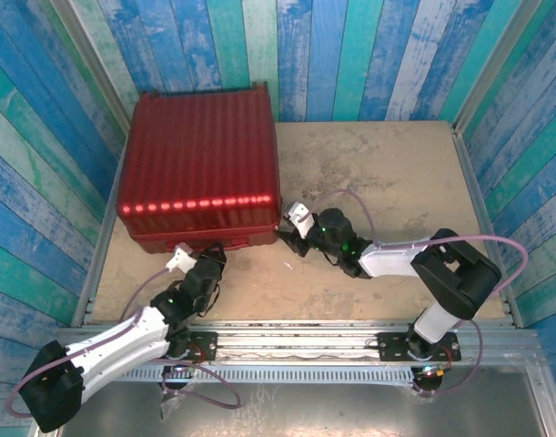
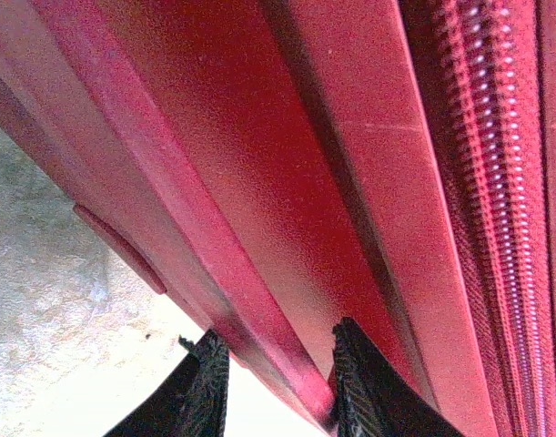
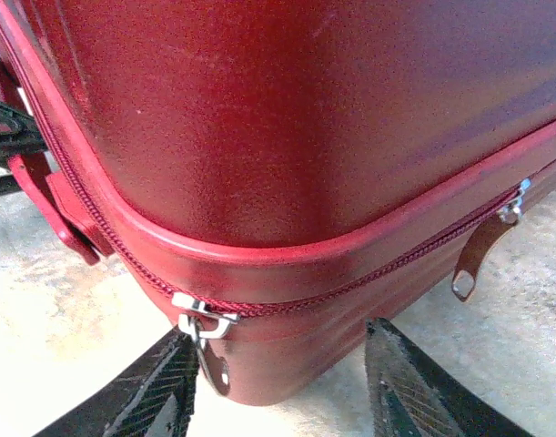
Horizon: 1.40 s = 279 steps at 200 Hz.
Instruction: Pack the luggage
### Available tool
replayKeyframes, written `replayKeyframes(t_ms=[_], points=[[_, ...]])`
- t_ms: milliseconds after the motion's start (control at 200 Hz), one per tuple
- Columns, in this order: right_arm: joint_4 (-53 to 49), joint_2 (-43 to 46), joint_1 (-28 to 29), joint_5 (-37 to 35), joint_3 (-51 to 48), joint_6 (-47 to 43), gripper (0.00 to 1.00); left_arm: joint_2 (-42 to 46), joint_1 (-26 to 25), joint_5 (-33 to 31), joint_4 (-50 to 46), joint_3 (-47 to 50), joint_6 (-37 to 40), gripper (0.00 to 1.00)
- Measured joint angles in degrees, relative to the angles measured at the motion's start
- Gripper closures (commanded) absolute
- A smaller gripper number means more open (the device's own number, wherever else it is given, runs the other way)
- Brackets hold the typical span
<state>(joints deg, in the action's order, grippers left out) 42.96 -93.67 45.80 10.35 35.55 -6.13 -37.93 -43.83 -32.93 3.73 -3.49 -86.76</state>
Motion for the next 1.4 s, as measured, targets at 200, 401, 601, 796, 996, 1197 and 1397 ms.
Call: replayKeyframes(t_ms=[200,401,601,796,996,1197,1397], points=[[0.33,-0.50,0.39,1.14,0.00,0.76,0.70,-0.59,0.00,-0.33,0.28,-0.20,-0.02,1.00],[-0.09,-0.50,0.48,1.05,0.00,1.27,0.81,-0.70,0.00,-0.44,0.28,-0.20,0.00,1.00],[-0.26,-1.20,0.79,0.55,0.04,1.60,0.94,-0.85,0.00,-0.55,0.37,-0.20,0.02,1.00],[-0.48,-1.73,1.60,2.16,0.22,-0.63,1.00,-1.18,0.00,-0.70,0.57,-0.28,0.02,1.00],[-14.62,-0.44,-0.74,6.93,6.40,-10.12,1.00,-1.18,0.00,-0.70,0.55,-0.28,0.46,1.00],[-28.72,-1.33,-6.36,16.44,14.12,-17.99,1.00,-1.29,0.04,0.52,0.85,-0.28,1.31,1.00],[-35.60,-5.05,-10.99,25.44,19.87,-21.64,1.00,-2.80,0.50,3.28,2.78,-0.39,3.08,1.00]])
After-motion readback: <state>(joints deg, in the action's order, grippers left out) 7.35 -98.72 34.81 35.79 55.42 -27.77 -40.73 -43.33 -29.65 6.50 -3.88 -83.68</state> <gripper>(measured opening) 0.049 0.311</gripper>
